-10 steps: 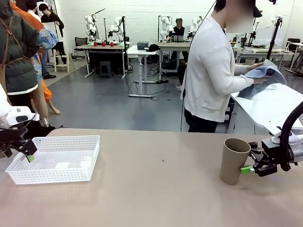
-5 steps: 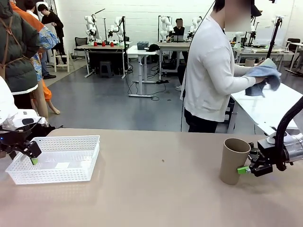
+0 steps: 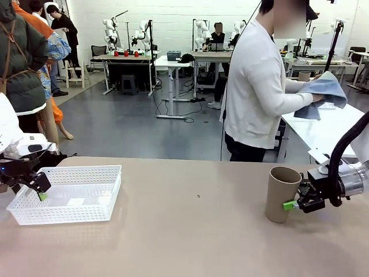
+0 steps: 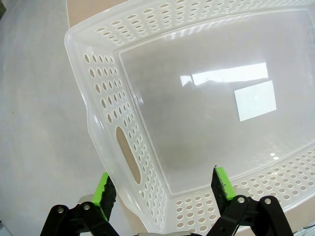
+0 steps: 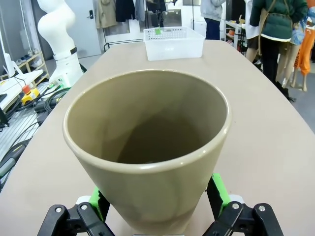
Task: Clean and organize the cups into the basket.
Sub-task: Pick up the Organizing basket and move it to the center of the table, then pick up the Reusable plastic cup from the right side of the table and place it inside the Organizing basket.
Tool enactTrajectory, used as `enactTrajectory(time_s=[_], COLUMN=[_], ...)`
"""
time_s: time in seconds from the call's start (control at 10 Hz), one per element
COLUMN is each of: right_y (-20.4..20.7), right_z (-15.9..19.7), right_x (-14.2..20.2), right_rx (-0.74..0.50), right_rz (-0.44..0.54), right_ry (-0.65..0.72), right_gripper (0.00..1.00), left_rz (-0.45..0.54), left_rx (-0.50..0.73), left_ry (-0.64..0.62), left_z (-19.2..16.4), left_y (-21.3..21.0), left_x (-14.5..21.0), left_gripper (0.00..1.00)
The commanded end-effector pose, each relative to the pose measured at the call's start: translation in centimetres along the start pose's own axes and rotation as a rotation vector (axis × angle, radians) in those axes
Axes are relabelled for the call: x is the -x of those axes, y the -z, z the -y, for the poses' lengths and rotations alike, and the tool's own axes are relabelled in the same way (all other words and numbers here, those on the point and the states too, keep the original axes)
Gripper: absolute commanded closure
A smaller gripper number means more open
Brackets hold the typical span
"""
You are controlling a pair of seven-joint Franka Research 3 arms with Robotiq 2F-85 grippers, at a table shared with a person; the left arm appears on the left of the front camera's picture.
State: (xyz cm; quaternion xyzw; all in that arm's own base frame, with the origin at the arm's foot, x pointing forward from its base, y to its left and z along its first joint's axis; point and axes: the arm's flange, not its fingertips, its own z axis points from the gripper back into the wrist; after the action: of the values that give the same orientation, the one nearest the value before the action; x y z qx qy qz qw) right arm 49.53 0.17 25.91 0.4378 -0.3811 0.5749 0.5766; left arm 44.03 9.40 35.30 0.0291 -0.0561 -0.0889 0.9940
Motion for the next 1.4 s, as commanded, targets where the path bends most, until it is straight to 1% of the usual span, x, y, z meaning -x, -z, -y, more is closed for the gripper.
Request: enactTrajectory(time_s=[0.0,0.3,0.4,0.5,0.6,0.7,0.9,1.0,1.1,1.2,1.3], right_y=[0.72,1.29,1.35,1.34,1.35,1.40,1.34,1.34,1.34,1.34,1.34], right_z=[0.83,1.04,1.06,1.03,1.01,1.03,1.05,1.04,1.05,1.04,1.04], right_x=[-0.06,0.24,0.37,0.42,0.39,0.40,0.50,0.52,0.56,0.55,0.58], right_rx=[0.036,0.023,0.012,0.006,0.001,-0.003,-0.003,-0.004,-0.004,-0.005,-0.003], right_rz=[0.007,0.000,0.000,0.003,0.004,0.004,0.006,0.007,0.007,0.007,0.012], right_ry=[0.018,0.034,0.030,0.021,0.019,0.015,0.015,0.014,0.014,0.014,0.013], right_gripper=[0.00,0.00,0.00,0.46,0.59,1.00,1.00,0.77,0.77,1.00,0.77], left_rz=[0.008,-0.006,0.001,0.001,-0.001,0.000,-0.004,-0.006,-0.005,-0.005,-0.005], left_rx=[-0.037,-0.030,-0.031,-0.029,-0.028,-0.029,-0.027,-0.024,-0.024,-0.023,-0.020], left_ry=[0.005,0.022,0.027,0.034,0.038,0.039,0.039,0.037,0.036,0.034,0.031], left_z=[-0.05,0.09,0.04,0.08,0.09,0.09,0.12,0.13,0.12,0.10,0.05], left_y=[-0.15,-0.19,-0.20,-0.25,-0.30,-0.37,-0.35,-0.38,-0.44,-0.47,-0.45], left_x=[0.17,0.19,0.24,0.24,0.26,0.26,0.21,0.17,0.17,0.20,0.20], left_gripper=[0.00,0.00,0.22,0.60,0.81,1.00,1.00,0.92,1.00,1.00,1.00])
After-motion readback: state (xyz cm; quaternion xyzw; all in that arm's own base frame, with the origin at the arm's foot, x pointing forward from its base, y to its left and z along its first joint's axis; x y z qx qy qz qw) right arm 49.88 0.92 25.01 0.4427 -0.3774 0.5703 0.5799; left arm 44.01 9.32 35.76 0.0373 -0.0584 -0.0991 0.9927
